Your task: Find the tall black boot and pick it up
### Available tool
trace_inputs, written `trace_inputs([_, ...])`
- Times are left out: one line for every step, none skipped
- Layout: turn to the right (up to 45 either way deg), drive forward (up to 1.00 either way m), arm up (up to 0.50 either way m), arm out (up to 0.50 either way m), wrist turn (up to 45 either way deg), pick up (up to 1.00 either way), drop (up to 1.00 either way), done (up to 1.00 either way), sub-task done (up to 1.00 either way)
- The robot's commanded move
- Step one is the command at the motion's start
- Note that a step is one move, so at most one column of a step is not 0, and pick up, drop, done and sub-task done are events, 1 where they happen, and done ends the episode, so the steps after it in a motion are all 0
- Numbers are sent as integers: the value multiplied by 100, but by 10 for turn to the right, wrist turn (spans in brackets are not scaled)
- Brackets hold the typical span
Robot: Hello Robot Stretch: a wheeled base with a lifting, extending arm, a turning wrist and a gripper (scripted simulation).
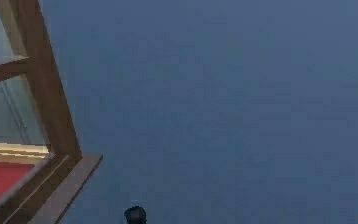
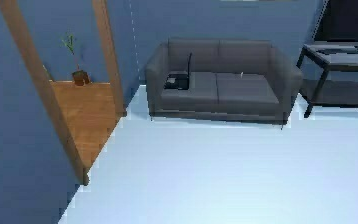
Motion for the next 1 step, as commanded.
trace_inputs([390, 0, 0, 0, 0, 0, 0, 0, 0])
